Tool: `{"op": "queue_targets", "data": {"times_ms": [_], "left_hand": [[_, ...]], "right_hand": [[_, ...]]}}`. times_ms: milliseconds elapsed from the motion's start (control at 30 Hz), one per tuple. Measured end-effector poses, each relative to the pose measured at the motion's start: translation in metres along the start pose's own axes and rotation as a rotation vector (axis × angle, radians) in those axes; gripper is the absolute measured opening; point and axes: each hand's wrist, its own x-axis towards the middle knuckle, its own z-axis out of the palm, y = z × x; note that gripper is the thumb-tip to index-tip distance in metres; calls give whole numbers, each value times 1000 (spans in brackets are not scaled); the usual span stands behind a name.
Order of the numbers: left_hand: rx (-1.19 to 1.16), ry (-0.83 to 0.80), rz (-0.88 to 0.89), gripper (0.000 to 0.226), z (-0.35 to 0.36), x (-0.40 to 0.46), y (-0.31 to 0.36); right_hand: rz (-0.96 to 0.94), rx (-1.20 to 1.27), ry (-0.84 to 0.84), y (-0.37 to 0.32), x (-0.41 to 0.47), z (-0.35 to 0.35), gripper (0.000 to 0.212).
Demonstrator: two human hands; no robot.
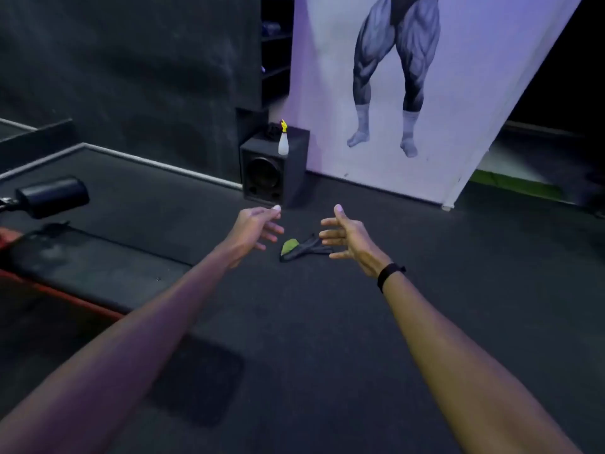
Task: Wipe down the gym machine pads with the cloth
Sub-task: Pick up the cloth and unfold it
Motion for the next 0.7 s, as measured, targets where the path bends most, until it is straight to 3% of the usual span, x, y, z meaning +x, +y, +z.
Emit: {"op": "queue_targets", "data": {"times_ms": [300, 700], "left_hand": [[49, -59, -91, 29, 58, 123, -34], [-29, -15, -249, 23, 119, 322, -53]], "right_hand": [[84, -16, 40, 38, 107, -60, 60], [146, -95, 37, 16, 289, -145, 61]]}}
